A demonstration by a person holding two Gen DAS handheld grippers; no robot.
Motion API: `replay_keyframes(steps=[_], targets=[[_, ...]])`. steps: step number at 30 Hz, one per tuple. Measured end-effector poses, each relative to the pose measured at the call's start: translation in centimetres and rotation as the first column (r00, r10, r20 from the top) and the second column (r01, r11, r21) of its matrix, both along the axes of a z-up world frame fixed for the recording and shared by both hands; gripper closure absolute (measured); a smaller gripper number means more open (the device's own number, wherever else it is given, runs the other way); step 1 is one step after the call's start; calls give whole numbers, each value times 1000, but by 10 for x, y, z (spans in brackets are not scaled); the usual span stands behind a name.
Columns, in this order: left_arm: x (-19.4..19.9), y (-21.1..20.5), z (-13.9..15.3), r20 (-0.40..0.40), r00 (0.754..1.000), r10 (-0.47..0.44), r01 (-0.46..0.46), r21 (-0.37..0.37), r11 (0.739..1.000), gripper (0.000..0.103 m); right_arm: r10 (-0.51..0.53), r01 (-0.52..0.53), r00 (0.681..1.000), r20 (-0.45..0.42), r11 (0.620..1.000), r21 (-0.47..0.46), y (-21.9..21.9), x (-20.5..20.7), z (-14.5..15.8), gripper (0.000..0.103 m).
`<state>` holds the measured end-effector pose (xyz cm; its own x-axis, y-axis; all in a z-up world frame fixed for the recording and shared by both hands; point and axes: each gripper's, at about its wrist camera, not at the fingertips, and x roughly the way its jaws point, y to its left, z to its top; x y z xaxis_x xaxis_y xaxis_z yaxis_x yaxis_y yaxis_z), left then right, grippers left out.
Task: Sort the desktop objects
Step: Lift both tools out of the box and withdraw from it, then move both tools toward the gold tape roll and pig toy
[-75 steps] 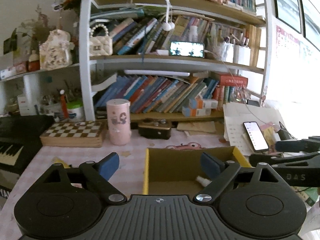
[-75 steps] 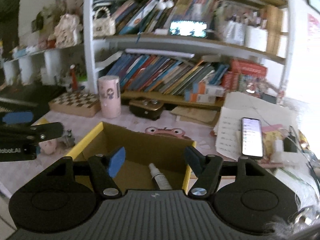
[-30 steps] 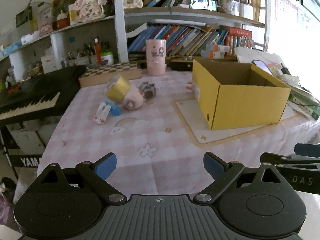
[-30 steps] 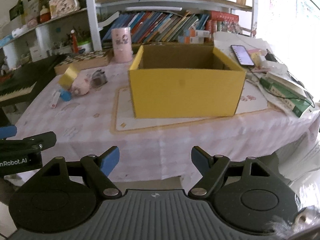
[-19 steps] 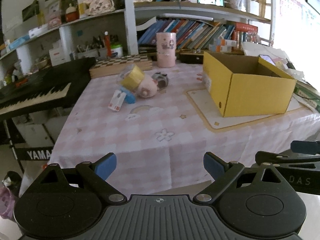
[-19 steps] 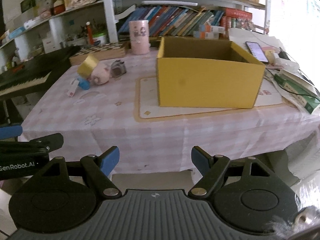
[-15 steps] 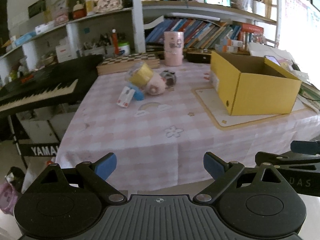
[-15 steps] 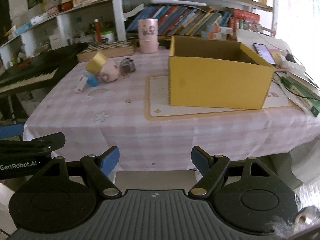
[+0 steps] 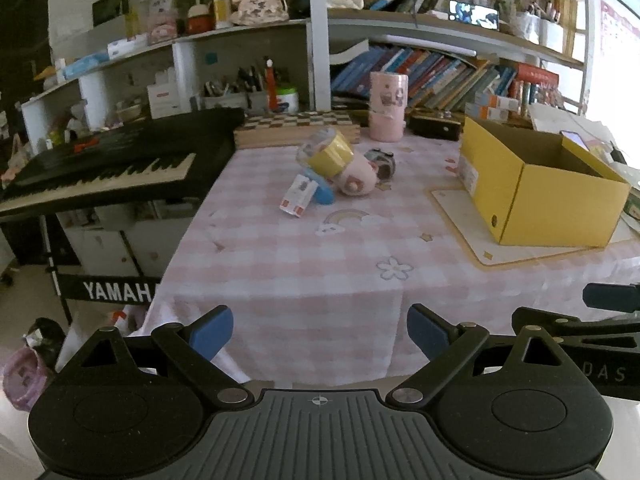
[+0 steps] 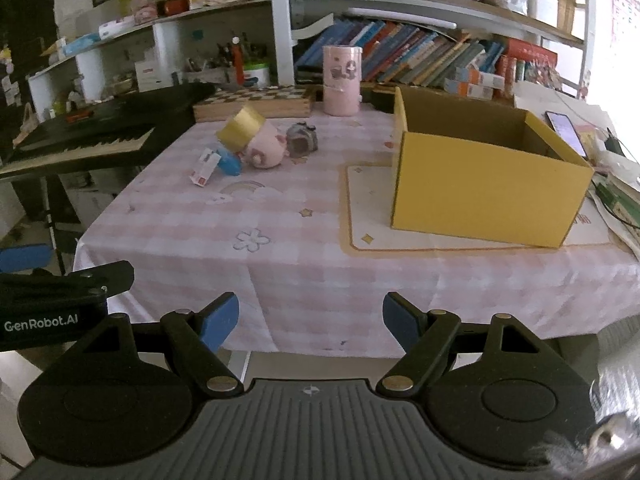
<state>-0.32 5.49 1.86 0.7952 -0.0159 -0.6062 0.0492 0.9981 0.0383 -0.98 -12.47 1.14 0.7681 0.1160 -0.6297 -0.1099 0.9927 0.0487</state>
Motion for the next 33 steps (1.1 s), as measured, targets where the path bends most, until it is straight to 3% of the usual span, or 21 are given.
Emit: replay_keyframes(steps=[16, 33], targets=[[8, 20, 6, 38, 999, 17, -17, -1, 1000, 7, 36, -36, 999, 26, 999, -9, 26, 14, 6, 24], [24, 32, 2, 25, 997, 76, -75, -12, 997, 7, 88, -88, 996, 10, 996, -11, 37, 39, 3, 24]])
